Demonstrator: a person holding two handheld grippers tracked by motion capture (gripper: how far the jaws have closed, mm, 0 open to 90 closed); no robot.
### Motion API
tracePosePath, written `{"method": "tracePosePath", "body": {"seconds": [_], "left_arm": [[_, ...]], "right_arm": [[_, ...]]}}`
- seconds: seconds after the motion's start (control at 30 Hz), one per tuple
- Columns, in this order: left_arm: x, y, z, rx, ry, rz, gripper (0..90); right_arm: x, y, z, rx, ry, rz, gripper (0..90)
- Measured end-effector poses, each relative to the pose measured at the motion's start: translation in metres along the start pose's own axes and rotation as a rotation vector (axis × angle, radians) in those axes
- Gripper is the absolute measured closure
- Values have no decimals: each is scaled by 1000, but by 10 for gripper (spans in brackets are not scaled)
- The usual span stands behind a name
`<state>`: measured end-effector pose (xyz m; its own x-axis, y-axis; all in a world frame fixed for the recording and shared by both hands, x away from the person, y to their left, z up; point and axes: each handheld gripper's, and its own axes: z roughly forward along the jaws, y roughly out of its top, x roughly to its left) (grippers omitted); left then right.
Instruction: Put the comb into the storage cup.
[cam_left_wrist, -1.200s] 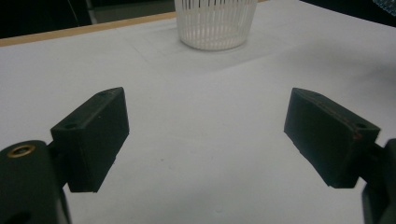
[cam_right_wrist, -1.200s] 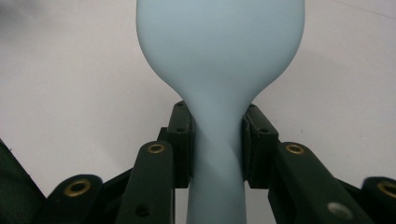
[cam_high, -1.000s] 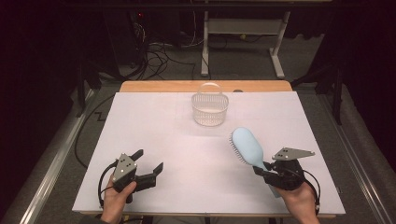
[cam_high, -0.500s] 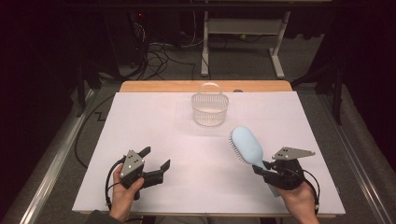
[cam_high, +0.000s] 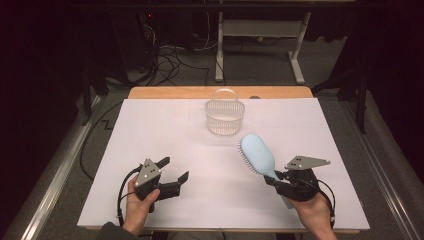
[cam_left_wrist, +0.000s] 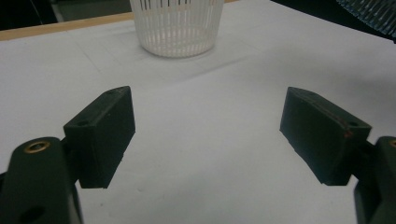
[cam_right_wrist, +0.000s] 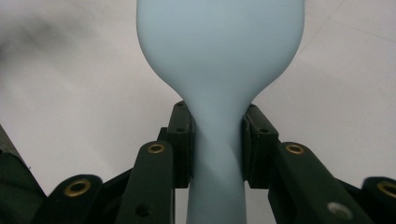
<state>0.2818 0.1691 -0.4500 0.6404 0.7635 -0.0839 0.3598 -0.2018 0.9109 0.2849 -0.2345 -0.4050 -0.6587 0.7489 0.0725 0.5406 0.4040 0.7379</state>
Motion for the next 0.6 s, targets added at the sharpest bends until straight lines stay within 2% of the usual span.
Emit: {"method": "tracePosePath", "body": {"seconds": [0.3,0.6], "left_arm": [[-5,4,6,9,-34,15,198],[-9,7,12,4,-37,8,177]], "right_arm": [[3,3,3,-7,5,-7,704],[7,6,7,-9,7,-19,704]]}}
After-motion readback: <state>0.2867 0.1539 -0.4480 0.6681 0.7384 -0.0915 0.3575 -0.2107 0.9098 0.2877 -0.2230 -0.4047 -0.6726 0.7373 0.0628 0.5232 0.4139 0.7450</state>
